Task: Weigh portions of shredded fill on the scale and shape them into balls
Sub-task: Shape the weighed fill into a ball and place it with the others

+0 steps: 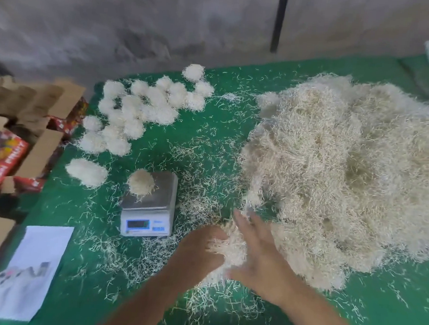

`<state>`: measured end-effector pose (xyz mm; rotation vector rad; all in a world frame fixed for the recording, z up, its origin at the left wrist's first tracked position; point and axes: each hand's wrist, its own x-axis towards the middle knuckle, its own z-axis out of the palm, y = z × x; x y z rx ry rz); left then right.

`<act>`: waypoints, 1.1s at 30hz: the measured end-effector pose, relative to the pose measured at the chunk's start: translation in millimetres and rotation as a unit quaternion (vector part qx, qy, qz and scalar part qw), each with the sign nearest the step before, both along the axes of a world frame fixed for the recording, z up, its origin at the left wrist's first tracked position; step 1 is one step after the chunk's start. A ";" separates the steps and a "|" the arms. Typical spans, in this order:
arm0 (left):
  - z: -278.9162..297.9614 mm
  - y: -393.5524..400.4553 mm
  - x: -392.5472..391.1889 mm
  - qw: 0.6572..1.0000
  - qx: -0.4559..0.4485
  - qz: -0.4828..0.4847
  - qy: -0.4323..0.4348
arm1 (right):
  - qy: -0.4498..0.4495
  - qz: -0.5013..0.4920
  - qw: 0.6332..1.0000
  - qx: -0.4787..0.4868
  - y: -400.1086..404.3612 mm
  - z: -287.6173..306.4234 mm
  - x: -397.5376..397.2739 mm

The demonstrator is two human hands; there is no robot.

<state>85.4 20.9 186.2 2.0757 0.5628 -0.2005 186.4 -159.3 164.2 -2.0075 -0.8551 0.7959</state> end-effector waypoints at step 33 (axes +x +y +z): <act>152.0 204.5 -101.7 0.938 -0.284 0.154 -0.124 | 0.460 -0.039 0.883 0.084 200.1 74.0 -60.0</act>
